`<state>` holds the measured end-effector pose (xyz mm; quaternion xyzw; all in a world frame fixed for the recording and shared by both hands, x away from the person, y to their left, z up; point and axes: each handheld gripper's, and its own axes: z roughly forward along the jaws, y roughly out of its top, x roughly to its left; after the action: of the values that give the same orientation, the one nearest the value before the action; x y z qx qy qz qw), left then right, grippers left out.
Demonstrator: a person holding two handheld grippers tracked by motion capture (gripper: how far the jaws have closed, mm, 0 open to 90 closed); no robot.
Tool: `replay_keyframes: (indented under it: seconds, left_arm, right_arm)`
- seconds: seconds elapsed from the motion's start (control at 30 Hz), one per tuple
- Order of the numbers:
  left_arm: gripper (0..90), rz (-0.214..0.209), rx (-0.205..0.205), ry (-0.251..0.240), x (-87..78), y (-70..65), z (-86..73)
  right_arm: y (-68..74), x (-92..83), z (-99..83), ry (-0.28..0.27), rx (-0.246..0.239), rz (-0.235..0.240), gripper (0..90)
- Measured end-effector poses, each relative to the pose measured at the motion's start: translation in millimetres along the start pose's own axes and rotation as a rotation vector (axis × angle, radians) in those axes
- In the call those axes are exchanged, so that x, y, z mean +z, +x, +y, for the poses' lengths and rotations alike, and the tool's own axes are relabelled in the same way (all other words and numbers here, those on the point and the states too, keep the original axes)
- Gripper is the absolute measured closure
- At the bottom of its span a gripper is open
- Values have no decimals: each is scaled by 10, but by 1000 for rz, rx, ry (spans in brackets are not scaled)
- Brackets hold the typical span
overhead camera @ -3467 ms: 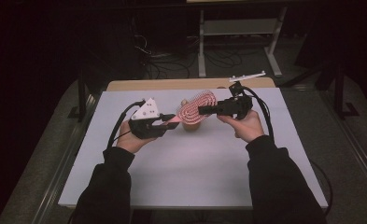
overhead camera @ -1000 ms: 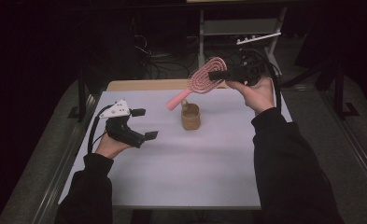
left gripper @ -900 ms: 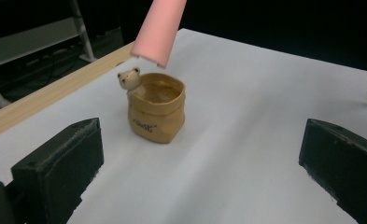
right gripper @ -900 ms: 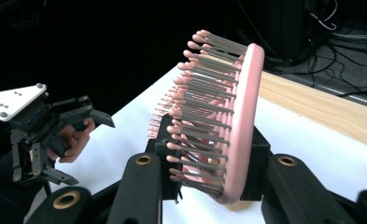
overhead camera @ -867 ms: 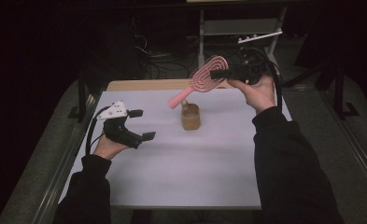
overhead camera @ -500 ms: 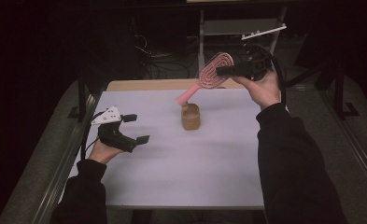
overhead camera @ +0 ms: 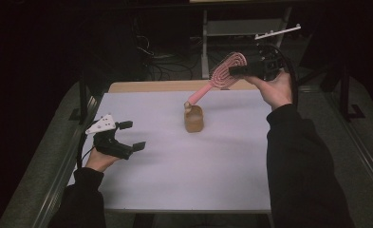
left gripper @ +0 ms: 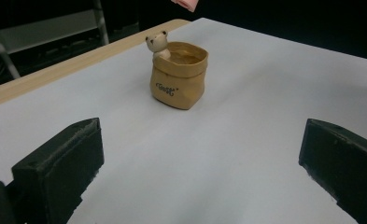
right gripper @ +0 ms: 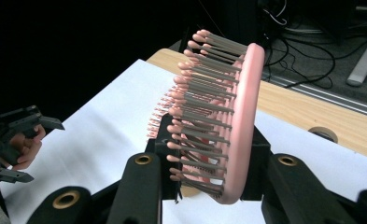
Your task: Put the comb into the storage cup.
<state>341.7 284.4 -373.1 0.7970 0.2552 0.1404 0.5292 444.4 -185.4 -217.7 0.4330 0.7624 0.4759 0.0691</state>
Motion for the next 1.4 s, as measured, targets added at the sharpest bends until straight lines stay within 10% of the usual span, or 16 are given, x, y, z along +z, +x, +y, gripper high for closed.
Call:
replay_keyframes:
  seconds: [1.4]
  left_arm:
    - [0, 33, -29, -21, -93, 38, -203]
  right_arm:
    - [-102, 394, -200, 99, 8, -44, 665]
